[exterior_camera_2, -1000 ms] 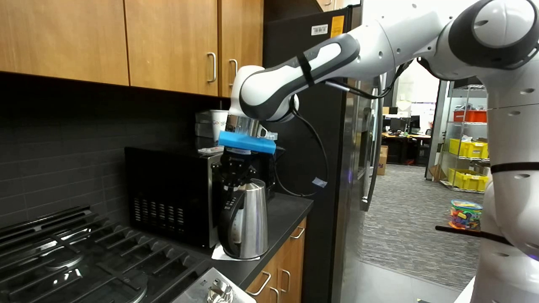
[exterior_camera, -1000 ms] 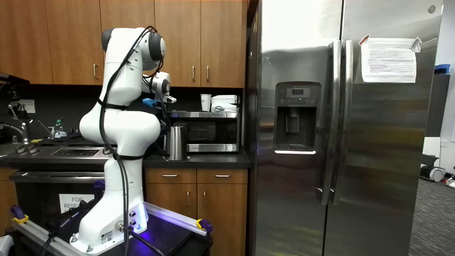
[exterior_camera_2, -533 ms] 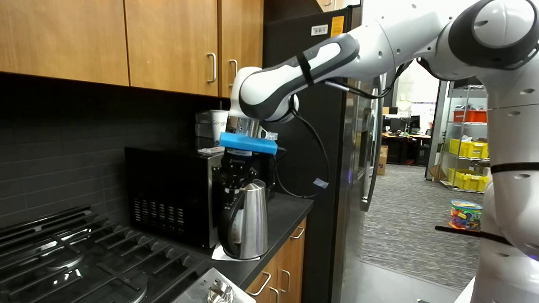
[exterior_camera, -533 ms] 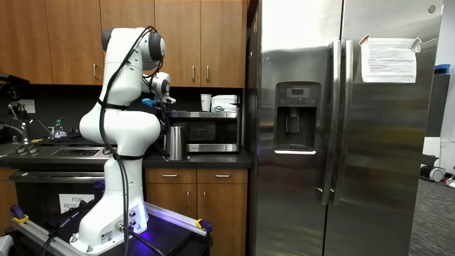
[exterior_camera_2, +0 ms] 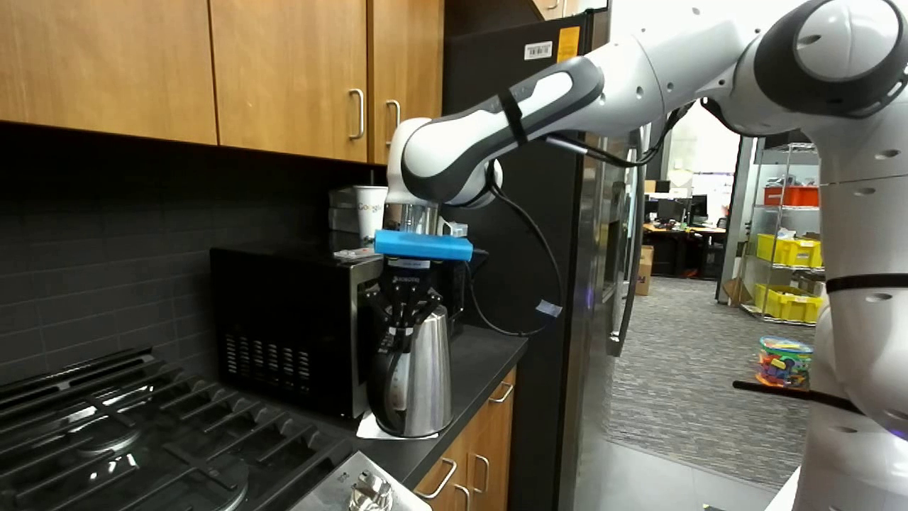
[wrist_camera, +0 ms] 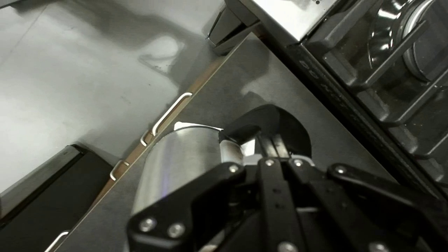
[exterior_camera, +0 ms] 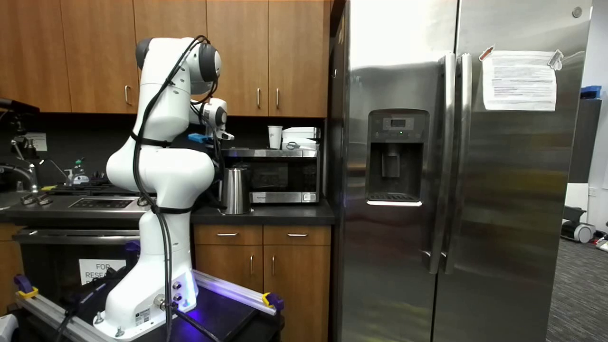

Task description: Press a button on the kettle.

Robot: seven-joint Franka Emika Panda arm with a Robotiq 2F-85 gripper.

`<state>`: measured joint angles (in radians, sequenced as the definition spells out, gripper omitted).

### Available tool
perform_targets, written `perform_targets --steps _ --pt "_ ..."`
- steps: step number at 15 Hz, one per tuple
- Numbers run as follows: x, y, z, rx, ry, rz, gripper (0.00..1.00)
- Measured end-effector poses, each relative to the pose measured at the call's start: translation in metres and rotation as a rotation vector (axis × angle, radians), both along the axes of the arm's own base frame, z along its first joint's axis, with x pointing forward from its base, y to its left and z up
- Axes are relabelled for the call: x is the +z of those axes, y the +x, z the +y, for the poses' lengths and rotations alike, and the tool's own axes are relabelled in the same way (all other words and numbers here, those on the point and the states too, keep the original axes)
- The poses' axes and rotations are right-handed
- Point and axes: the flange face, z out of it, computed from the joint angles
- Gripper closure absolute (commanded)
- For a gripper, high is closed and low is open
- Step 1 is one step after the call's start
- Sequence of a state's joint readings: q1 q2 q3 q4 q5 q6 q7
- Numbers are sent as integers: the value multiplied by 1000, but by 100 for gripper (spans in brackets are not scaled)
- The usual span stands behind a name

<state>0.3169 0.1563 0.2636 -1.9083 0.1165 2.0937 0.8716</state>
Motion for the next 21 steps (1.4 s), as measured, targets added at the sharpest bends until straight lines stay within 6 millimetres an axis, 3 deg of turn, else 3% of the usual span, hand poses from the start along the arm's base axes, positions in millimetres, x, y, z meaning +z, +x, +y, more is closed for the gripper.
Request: perform_targets --steps 14,21 --pt "20 7 6 112 -52 -91 100" --pt "15 13 12 151 -39 -107 100"
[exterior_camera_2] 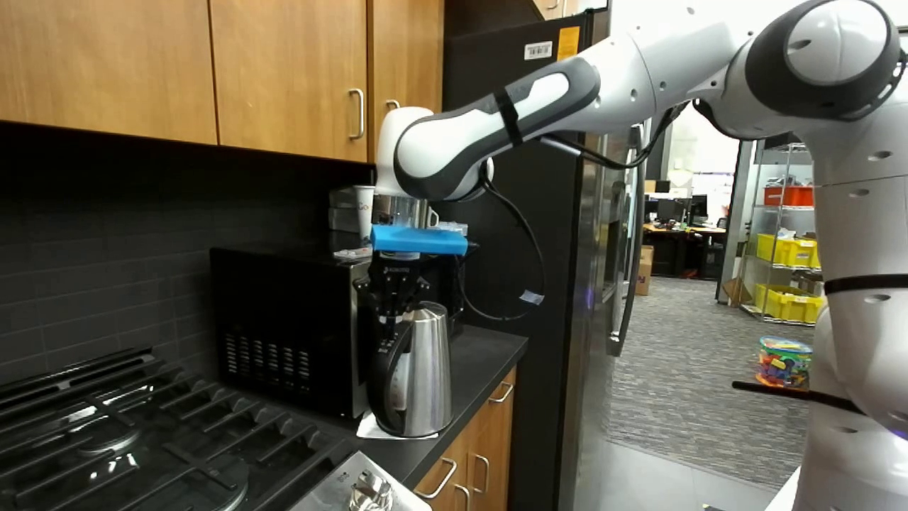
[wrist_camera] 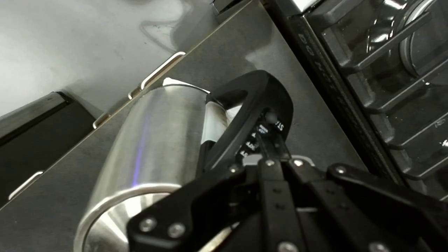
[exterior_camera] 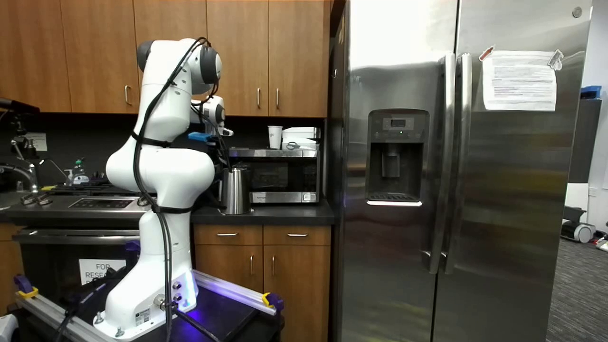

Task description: Press a button on the kettle.

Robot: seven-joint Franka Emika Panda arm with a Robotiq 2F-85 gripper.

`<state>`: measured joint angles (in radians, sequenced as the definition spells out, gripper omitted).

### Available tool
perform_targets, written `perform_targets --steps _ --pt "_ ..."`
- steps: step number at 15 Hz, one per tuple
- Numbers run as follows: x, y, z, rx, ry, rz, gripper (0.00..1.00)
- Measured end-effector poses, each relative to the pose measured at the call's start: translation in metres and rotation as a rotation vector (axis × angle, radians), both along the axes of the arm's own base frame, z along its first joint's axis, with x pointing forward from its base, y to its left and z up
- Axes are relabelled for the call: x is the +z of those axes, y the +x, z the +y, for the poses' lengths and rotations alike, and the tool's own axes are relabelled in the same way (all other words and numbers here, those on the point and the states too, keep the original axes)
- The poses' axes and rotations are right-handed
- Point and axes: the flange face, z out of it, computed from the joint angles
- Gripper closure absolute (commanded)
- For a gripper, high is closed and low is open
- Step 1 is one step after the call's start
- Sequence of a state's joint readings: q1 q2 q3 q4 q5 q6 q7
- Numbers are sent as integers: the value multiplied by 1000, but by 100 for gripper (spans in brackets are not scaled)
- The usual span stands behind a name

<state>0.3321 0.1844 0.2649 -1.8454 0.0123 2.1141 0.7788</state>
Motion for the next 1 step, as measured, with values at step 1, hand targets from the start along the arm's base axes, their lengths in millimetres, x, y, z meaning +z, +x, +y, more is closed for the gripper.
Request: perform_targets --steps 1 --pt "0 0 1 2 1 0 100"
